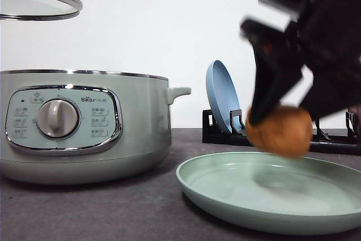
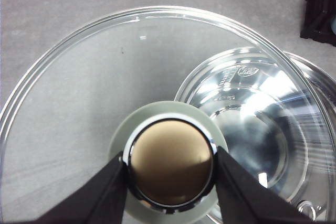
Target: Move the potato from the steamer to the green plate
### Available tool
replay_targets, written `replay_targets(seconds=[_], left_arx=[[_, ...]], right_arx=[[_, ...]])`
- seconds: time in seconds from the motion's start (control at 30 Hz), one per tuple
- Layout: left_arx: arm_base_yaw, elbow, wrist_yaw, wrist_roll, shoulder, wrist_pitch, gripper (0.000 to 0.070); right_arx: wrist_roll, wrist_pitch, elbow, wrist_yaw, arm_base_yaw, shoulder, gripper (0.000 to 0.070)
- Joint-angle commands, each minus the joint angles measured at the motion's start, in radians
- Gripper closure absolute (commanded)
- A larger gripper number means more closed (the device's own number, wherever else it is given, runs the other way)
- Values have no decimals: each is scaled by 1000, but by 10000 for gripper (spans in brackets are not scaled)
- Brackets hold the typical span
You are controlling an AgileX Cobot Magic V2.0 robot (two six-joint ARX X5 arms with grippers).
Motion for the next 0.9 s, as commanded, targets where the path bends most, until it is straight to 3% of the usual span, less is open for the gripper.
replay_targets(seconds=[0.0,0.23,0.37,0.53,0.67,0.87], left_arx=[[-5,29,6,5,-6,41,700],[-27,29,33,5,-6,41,700],[-46,29,34,5,-6,40,700],[-81,29,34,5,-6,40,700],[-113,29,34,5,-6,41,700],[-169,29,47,5,17,45,700]], right_arx=[[32,26,-3,7,8,26,432],[32,60,-6,7,12,103,398],[32,58,-6,7,17,126,290],[32,59,-6,15,21,131,239],[31,66,-3,15,21,128,133],[17,64,29,15,20,75,121]])
